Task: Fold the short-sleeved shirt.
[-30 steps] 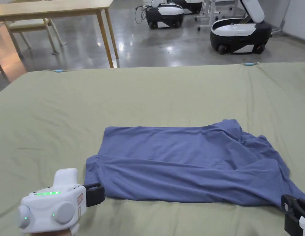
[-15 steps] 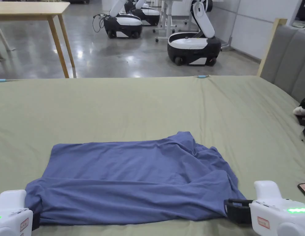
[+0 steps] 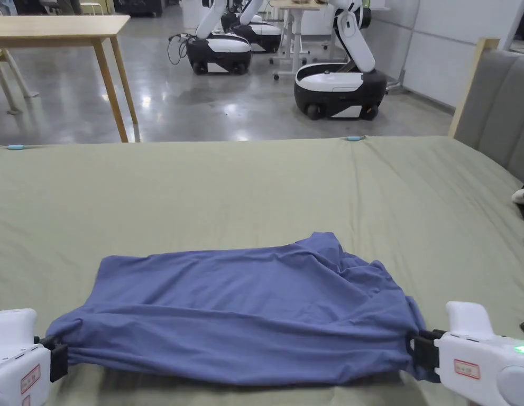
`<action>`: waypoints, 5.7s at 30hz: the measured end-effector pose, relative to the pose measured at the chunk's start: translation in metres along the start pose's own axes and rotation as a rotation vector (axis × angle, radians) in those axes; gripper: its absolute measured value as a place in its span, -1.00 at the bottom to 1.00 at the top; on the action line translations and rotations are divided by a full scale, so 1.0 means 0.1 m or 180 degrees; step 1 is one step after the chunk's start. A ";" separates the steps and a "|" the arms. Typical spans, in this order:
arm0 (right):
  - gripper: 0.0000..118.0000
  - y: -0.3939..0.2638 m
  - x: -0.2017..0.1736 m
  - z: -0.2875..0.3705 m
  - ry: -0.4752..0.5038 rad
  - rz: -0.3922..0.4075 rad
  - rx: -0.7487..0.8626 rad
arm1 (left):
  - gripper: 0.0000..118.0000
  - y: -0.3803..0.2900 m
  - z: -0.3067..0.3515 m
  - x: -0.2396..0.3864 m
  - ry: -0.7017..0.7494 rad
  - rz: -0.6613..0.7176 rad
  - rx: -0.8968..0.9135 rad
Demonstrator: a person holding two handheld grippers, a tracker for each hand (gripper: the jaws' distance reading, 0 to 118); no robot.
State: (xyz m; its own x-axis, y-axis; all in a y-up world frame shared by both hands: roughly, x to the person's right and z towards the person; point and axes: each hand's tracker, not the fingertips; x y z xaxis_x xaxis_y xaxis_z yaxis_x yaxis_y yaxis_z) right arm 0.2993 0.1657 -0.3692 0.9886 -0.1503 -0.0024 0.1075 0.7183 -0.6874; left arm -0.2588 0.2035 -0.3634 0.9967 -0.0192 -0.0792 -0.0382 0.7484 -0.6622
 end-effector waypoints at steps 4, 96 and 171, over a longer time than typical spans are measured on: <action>-0.75 0.14 -0.08 0.60 0.0013 0.0253 0.0240 | -0.91 0.02 0.37 -0.04 -0.0151 0.0048 0.0170; -0.93 0.52 -0.01 1.06 -0.0112 0.0631 0.0737 | -0.88 0.32 0.84 0.09 -0.0114 -0.0486 0.0598; -0.90 -0.58 -1.66 0.93 -0.0155 0.0528 0.1167 | -0.83 -1.65 -0.35 -1.00 -0.1702 0.3591 0.0351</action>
State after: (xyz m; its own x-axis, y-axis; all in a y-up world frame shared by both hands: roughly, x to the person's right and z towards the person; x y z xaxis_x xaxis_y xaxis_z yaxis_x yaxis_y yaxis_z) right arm 0.1387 0.2118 -0.2612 0.9986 0.0141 -0.0512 -0.0323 0.9261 -0.3759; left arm -0.3545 0.0593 -0.2722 0.3178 0.9194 -0.2317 -0.9077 0.2244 -0.3544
